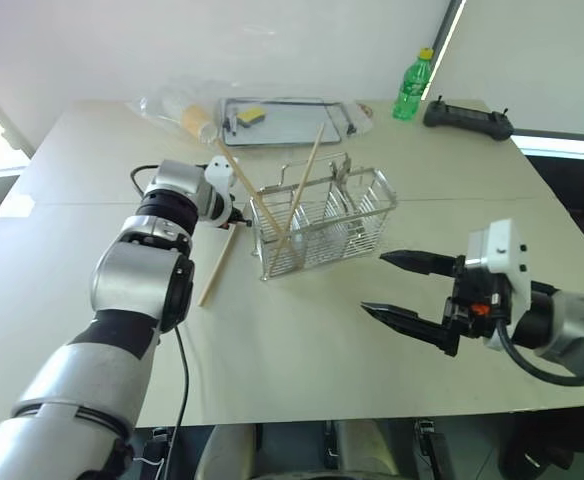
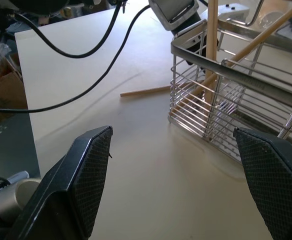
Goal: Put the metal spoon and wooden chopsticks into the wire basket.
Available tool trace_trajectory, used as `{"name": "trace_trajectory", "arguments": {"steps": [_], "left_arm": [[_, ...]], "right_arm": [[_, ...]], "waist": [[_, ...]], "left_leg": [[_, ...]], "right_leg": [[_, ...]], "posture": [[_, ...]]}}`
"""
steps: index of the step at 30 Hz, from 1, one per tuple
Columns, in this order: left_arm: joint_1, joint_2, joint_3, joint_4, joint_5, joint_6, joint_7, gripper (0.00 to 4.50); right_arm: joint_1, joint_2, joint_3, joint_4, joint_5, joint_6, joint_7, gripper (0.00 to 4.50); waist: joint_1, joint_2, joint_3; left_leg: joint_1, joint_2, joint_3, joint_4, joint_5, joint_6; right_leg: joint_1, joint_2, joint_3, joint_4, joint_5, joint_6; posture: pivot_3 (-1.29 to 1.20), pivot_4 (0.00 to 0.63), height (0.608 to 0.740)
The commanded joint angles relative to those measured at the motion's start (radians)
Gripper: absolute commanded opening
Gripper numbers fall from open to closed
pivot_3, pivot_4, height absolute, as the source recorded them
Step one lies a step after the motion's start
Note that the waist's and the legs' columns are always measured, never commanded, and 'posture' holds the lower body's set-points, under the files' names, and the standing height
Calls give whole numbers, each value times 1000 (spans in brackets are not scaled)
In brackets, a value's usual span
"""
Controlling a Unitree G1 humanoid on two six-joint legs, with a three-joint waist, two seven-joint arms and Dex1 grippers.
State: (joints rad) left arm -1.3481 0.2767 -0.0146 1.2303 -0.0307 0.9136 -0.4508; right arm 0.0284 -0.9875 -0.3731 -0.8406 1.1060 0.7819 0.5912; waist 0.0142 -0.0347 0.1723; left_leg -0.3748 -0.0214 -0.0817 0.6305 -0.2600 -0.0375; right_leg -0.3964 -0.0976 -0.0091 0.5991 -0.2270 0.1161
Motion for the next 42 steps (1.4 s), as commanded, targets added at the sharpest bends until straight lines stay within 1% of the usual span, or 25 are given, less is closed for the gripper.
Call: {"name": "trace_trajectory", "arguments": {"steps": [1, 7, 11, 15, 18, 19, 20, 21, 22, 24, 26, 28, 30, 32, 36, 39, 42], "left_arm": [[-25, 1, 15, 6, 2, 7, -2, 27], [-45, 27, 39, 0, -6, 1, 8, 27], [-86, 95, 83, -27, -20, -26, 23, 27], [-121, 191, 95, -88, -21, -91, -23, 27], [-125, 236, 107, -123, -34, -108, -39, 27], [-124, 263, 112, -147, -37, -126, -51, 27], [-121, 302, 118, -176, -34, -179, -54, 27], [-126, 340, 143, -197, -42, -239, -44, 27], [-146, 372, 196, -209, -79, -288, -35, 27], [-185, 395, 307, -255, -182, -329, -68, 27], [-194, 390, 369, -367, -280, -326, -155, 27], [-186, 368, 410, -491, -372, -280, -207, 27], [-169, 324, 459, -626, -479, -216, -216, 27], [-132, 278, 475, -754, -558, -156, -208, 27], [-13, 175, 419, -985, -636, -94, -180, 27], [64, 118, 372, -1083, -654, -82, -157, 27], [121, 70, 349, -1138, -680, -64, -126, 27]], "right_arm": [[34, -16, -40, -32, -4, -10, 27, 3994], [46, -13, -42, -16, -15, -17, 25, 3994], [52, -14, -55, -9, -19, -17, 31, 3994], [71, -14, -79, -4, -24, -11, 39, 3994], [86, -13, -94, -4, -24, -11, 40, 3994], [93, -12, -101, -6, -20, -9, 38, 3994], [100, -11, -110, -8, -14, -7, 37, 3994], [106, -11, -120, -9, -7, -4, 36, 3994], [110, -10, -130, -8, 1, -1, 31, 3994], [117, -8, -149, -4, 15, 3, 26, 3994], [117, -9, -159, 1, 24, 6, 21, 3994], [116, -11, -164, 4, 32, 9, 16, 3994], [115, -15, -167, 5, 38, 12, 13, 3994], [117, -18, -172, 7, 40, 15, 15, 3994], [117, -26, -180, 9, 45, 20, 15, 3994], [116, -29, -188, 7, 52, 23, 9, 3994], [117, -30, -201, 6, 61, 26, 1, 3994]], "waist": [[-1, 0, 0], [-1, 0, 0], [-5, -1, 0], [-3, 0, 0], [-2, 0, 0], [0, 0, 0], [0, 0, 0], [-1, -1, 1], [-4, -1, 1], [-8, -1, 1], [-1, -1, 1], [5, -1, 1], [5, -1, 0], [5, -1, 0], [-2, 1, -1], [-4, 1, -1], [-5, 1, -1]], "left_leg": [[0, 0, 0, 0, 0, 0], [0, 0, 0, 0, 0, 0], [0, 0, 0, 0, 0, 0], [-1, 0, 0, -1, 0, 0], [0, 0, 0, -1, 0, 0], [0, 0, 0, -1, 0, 0], [0, 0, 0, 0, 0, 0], [0, 0, 0, 0, 0, 0], [-1, 1, 0, 0, 0, 0], [-1, 1, 1, -1, 0, 0], [-1, 1, 0, -1, 0, 0], [-2, 1, 0, 0, 0, -1], [-1, 0, 0, 0, 0, -1], [0, 0, 0, 1, 0, -1], [3, 0, 1, 2, 0, -1], [3, 1, 0, 3, 1, -1], [3, 1, 0, 2, 1, -1]], "right_leg": [[0, 0, 0, 0, 0, 0], [0, 0, 0, 0, 0, 0], [-1, 0, 0, 0, 0, 0], [-1, 0, 0, 0, 0, 0], [-1, 0, 0, 0, 0, 0], [-1, 0, 0, 0, 0, 0], [0, 0, 0, 0, 0, 0], [0, 0, 0, 0, 0, 0], [-1, 0, 0, 0, 0, 0], [-2, 0, 0, 0, 1, 0], [-2, 0, 0, -1, 1, 0], [-1, -1, 0, -1, 1, 0], [1, -2, 0, -2, 0, 0], [3, -3, 0, -3, 1, 0], [5, -4, 0, -2, 1, 2], [4, 0, 1, -1, 3, -1], [3, 1, 1, -1, 3, -2]], "posture": [[0, 150, 709], [0, 150, 709], [0, 150, 709], [0, 150, 709], [0, 150, 709], [0, 150, 709], [0, 150, 709], [0, 150, 709], [0, 150, 709], [0, 150, 709], [0, 150, 709], [0, 150, 709], [0, 150, 709], [0, 150, 709], [0, 150, 709], [0, 150, 709], [0, 150, 709]]}}
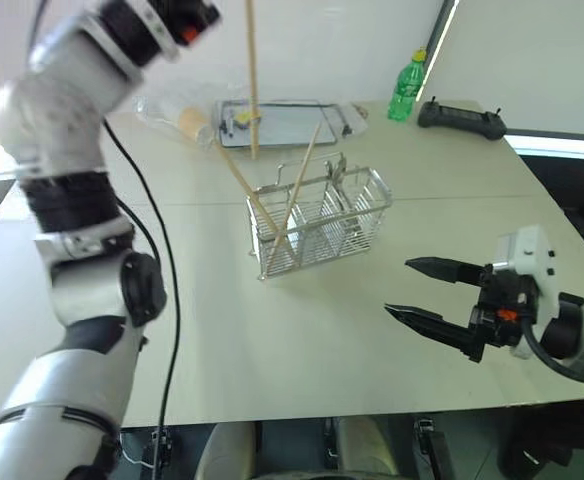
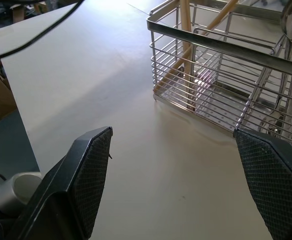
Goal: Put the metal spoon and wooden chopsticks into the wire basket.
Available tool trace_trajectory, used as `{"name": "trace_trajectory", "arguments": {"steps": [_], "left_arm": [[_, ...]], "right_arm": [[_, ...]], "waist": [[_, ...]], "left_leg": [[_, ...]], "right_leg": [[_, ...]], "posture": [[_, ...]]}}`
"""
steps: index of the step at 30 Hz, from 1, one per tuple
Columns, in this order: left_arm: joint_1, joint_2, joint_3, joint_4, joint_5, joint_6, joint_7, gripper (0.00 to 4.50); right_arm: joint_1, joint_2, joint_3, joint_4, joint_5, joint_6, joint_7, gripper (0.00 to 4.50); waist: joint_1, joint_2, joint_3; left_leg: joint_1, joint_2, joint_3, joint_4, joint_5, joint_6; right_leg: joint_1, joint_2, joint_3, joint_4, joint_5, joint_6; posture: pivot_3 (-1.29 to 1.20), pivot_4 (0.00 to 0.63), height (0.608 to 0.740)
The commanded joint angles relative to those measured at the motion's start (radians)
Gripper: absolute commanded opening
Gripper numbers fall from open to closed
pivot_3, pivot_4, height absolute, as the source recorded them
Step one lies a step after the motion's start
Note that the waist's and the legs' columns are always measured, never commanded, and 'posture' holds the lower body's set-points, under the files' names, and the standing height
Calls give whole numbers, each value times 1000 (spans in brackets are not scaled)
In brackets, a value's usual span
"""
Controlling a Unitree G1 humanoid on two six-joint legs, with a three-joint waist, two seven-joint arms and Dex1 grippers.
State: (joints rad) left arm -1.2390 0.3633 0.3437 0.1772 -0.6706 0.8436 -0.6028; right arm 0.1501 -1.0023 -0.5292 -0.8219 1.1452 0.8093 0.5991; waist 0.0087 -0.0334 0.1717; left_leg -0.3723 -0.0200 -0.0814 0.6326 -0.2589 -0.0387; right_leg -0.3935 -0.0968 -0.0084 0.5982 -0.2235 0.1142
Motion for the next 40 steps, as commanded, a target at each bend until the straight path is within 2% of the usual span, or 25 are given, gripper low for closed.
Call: {"name": "trace_trajectory", "arguments": {"steps": [1, 5, 8, 13, 15, 19, 22, 24, 26, 29, 33, 36, 40], "left_arm": [[41, -30, -34, -110, -43, 19, 30, 27], [140, -49, -116, -197, -34, 26, 19, 27], [182, -54, -130, -222, -52, 41, 24, 1056], [199, -60, -110, -247, -100, 55, 33, 3671], [194, -65, -89, -251, -122, 51, 55, 4462], [162, -29, -61, -227, -126, 25, 76, 4462], [140, 82, -83, -190, -100, 7, -28, 4462], [164, 187, -129, -185, -56, -57, -170, 4462], [233, 322, -191, -199, 2, -161, -380, 4462], [324, 460, -245, -192, 64, -291, -597, 4462], [541, 664, -307, -197, 164, -448, -864, 4462], [637, 730, -318, -219, 184, -479, -929, 4462], [690, 723, -313, -221, 236, -528, -896, 4462]], "right_arm": [[-4, -14, -50, -13, 25, 0, -11, 3994], [-2, -10, -57, -19, 34, 3, -27, 3994], [-2, -5, -57, -23, 39, 4, -41, 3994], [-5, -2, -49, -21, 44, 3, -58, 3994], [-5, -2, -43, -17, 37, 1, -59, 3994], [-1, -9, -51, 6, 7, -4, -30, 3994], [-10, -43, -88, 51, -31, -2, 24, 3994], [-21, -74, -127, 90, -51, 2, 70, 3994], [-32, -111, -172, 146, -71, 6, 125, 3994], [-40, -141, -199, 208, -114, 3, 179, 3994], [-50, -139, -188, 249, -169, -5, 213, 3994], [-57, -125, -176, 247, -182, -1, 220, 3994], [-78, -109, -147, 235, -176, 7, 209, 3994]], "waist": [[1, 0, 0], [5, 1, 0], [5, 0, 0], [5, 0, 0], [5, 0, 0], [4, 0, 0], [2, 1, 0], [0, 2, 0], [0, 4, -1], [3, 7, -2], [4, 8, -2], [4, 8, -1], [11, 8, -1]], "left_leg": [[0, 0, 0, 0, 0, 0], [-1, -1, 0, 0, 0, 0], [-2, -1, 0, 0, 0, 0], [-1, -1, 0, 0, 0, 0], [-1, -1, 0, 0, 0, 0], [-1, -1, 0, 0, 0, 0], [-1, -1, 0, 0, 0, 0], [-1, -1, 1, 0, 0, 0], [-1, -1, 2, -1, 0, 0], [-1, 0, 4, -2, 0, 1], [-2, 0, 3, -2, -1, 1], [-3, 2, 5, -2, -1, 2], [-4, 5, 4, -2, -1, 1]], "right_leg": [[0, 0, 0, 0, 0, 0], [0, 0, 1, -1, 0, 0], [0, 0, 1, -2, -1, -1], [0, 0, 1, -2, -2, -4], [0, 0, 1, -2, -3, -5], [0, 0, 1, -2, -3, -5], [0, 0, 1, -2, -3, -5], [-1, 0, 1, -1, -3, -5], [-1, 0, 1, -2, -3, -5], [-2, 0, 2, -2, -4, -7], [-3, 0, 2, -3, -4, -8], [-4, -1, 3, -3, -4, -8], [-4, -2, 2, -4, -4, -8]], "posture": [[0, 150, 709], [0, 150, 709], [0, 150, 709], [0, 150, 709], [0, 150, 709], [0, 150, 709], [0, 150, 709], [0, 150, 709], [0, 150, 709], [0, 150, 709], [0, 150, 709], [0, 150, 709], [0, 150, 709]]}}
